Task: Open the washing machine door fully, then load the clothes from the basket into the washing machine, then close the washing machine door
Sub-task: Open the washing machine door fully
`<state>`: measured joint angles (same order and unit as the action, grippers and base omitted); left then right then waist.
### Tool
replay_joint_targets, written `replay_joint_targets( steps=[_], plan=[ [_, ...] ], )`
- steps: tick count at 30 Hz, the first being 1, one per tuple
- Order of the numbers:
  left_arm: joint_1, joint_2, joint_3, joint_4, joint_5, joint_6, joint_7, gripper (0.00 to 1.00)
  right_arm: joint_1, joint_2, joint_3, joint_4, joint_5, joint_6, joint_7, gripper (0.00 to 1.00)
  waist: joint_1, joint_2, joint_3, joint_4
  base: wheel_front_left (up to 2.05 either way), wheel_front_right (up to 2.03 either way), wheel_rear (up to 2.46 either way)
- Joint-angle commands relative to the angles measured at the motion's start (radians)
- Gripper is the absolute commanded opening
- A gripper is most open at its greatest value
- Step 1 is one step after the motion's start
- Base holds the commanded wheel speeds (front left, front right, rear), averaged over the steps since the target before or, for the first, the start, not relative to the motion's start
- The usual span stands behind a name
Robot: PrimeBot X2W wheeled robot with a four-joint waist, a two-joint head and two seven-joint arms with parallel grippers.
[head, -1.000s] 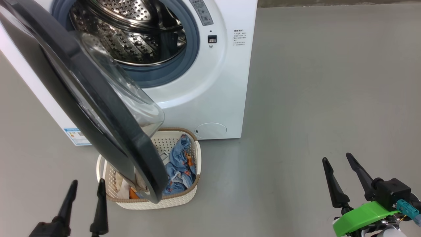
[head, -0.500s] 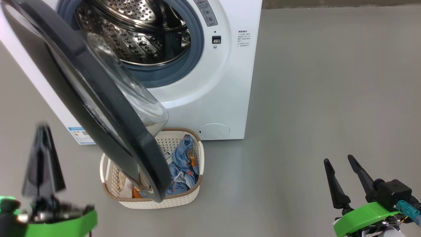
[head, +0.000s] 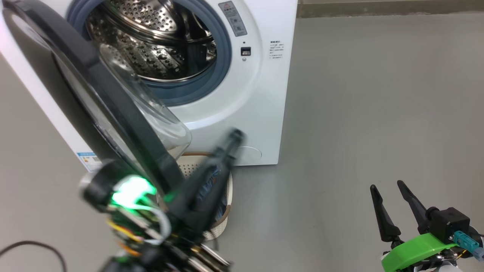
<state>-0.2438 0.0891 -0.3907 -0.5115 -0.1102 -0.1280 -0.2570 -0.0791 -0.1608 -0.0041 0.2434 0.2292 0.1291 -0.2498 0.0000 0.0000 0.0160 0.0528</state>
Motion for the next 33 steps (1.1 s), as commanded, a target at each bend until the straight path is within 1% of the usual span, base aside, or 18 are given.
replay_joint_targets(
  steps=[1,4,9,12,14,18,27,33],
  plan=[
    [-0.034,0.009,0.001,-0.009,-0.006,-0.002,-0.005,0.00,-0.017,-0.011,0.027,-0.019,0.006,0.002,-0.012,1.00,0.0000,0.0000,-0.002,-0.007,0.00,0.00,0.00],
    [-0.019,0.005,-0.066,0.022,-0.020,-0.002,-0.005,0.00,-0.015,-0.014,0.028,-0.019,0.010,0.002,-0.012,1.00,0.0000,0.0000,0.000,-0.015,0.00,0.00,0.00],
    [0.025,-0.001,-0.137,0.072,-0.040,-0.002,-0.005,0.00,-0.011,-0.015,0.023,-0.018,0.009,0.002,-0.012,1.00,0.0000,0.0000,0.009,-0.017,0.00,0.00,0.00],
    [0.061,0.000,-0.199,0.120,-0.054,-0.003,-0.005,0.00,-0.014,-0.013,0.021,-0.016,0.005,0.002,-0.012,1.00,0.0000,0.0000,0.020,-0.013,0.00,0.00,0.00],
    [0.079,0.001,-0.210,0.153,-0.061,-0.003,-0.005,0.00,-0.018,-0.012,0.022,-0.017,0.004,0.002,-0.012,1.00,0.0000,0.0000,0.025,-0.010,0.00,0.00,0.00],
    [0.104,-0.002,-0.199,0.237,-0.080,-0.002,-0.005,0.00,-0.027,-0.015,0.029,-0.014,0.008,0.002,-0.012,1.00,0.0000,0.0000,0.039,-0.002,0.00,0.00,0.00],
    [0.079,-0.023,-0.151,0.349,-0.087,0.000,-0.005,0.00,-0.056,-0.027,0.037,-0.010,0.017,0.002,-0.012,1.00,0.0000,0.0000,0.089,-0.005,0.00,0.00,0.00],
    [0.068,-0.031,-0.102,0.415,-0.089,0.015,-0.005,0.00,-0.065,-0.030,0.035,-0.011,0.022,0.002,-0.012,1.00,0.0000,0.0000,0.114,-0.007,0.00,0.00,0.00]
  ],
)
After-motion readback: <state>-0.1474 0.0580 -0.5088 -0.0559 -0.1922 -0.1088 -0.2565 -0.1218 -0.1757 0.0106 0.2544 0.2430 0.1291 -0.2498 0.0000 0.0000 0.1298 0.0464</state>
